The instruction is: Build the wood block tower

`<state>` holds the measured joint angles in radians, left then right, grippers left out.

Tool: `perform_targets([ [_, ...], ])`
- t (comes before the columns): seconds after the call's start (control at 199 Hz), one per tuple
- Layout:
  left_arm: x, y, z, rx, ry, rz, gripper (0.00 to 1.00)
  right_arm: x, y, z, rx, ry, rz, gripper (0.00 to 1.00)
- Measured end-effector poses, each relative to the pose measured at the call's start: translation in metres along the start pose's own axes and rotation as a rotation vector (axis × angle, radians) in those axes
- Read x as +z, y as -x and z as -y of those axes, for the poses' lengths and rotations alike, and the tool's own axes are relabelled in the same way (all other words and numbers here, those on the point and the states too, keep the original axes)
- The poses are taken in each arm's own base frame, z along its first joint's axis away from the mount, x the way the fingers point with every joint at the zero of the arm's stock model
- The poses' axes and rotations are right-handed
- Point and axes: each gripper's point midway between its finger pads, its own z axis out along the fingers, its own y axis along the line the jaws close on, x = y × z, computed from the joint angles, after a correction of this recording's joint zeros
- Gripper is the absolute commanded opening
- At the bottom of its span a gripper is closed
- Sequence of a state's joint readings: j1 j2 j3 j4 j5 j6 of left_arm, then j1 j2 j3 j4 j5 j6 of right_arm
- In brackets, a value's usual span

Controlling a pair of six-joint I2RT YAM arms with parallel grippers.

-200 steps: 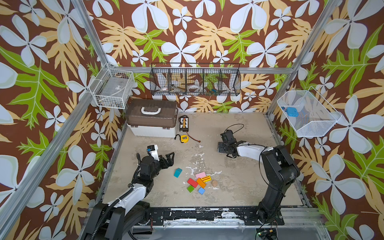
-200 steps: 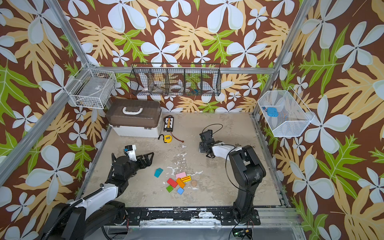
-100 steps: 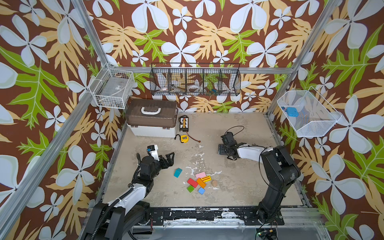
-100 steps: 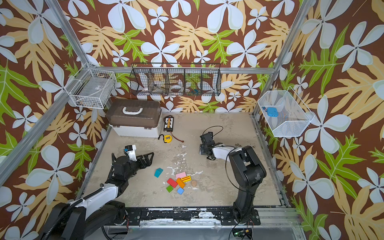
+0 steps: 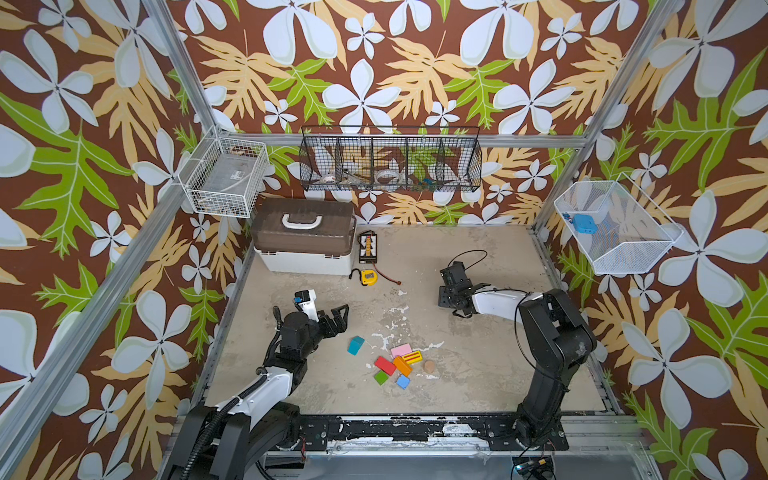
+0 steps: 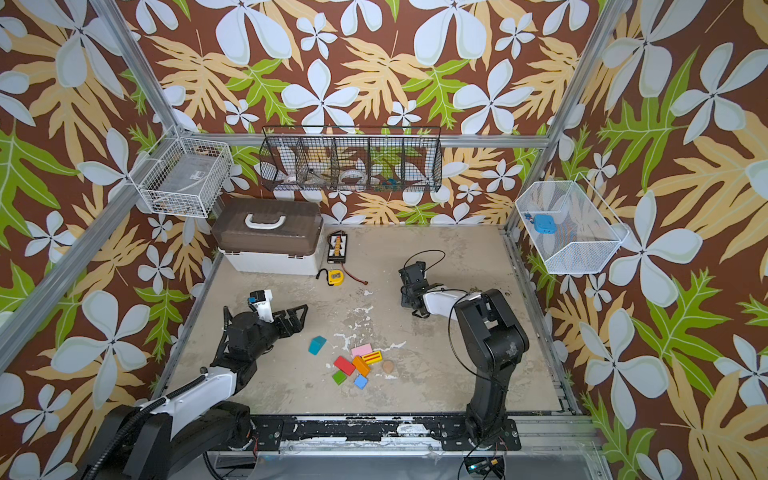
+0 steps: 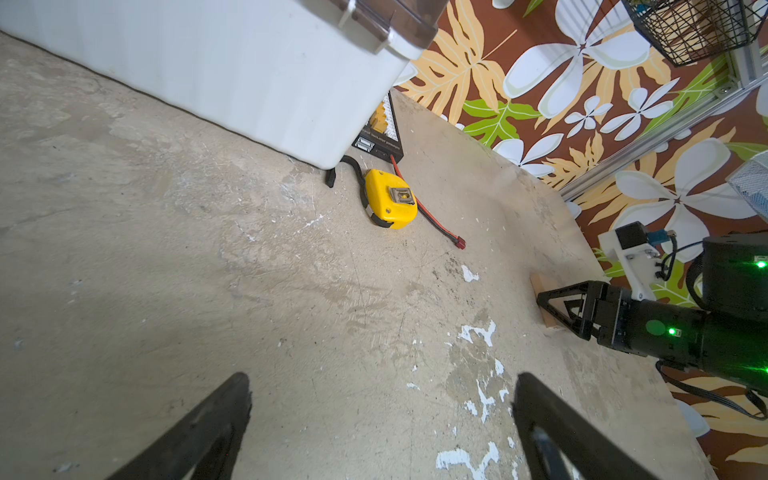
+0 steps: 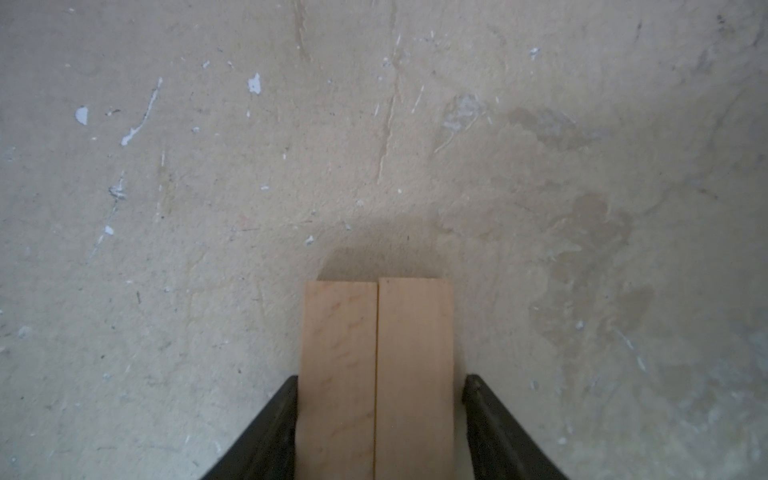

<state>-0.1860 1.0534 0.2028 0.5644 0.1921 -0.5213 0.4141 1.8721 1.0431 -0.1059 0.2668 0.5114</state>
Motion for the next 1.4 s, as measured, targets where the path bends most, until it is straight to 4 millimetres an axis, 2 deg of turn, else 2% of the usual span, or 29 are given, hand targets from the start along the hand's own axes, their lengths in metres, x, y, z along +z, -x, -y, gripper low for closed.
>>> perform_targets([
  [0.196, 0.0, 0.0, 0.0, 0.0, 0.0, 0.0, 1.0, -0.004, -0.003, 0.004, -0.001, -0.006, -0.003, 0.73],
  [0.471, 0.0, 0.0, 0.0, 0.0, 0.0, 0.0, 1.0, -0.023, -0.006, 0.002, -0.011, 0.015, 0.015, 0.8],
  [0.662, 0.0, 0.0, 0.0, 0.0, 0.0, 0.0, 1.0, -0.029, -0.011, -0.004, -0.025, 0.029, 0.02, 0.77],
  [1.123, 0.0, 0.0, 0.0, 0.0, 0.0, 0.001, 1.0, -0.018, -0.02, 0.007, -0.026, -0.035, 0.004, 0.71],
  [1.404, 0.0, 0.0, 0.0, 0.0, 0.0, 0.0, 1.0, -0.009, 0.005, 0.002, -0.005, -0.032, 0.025, 0.7],
])
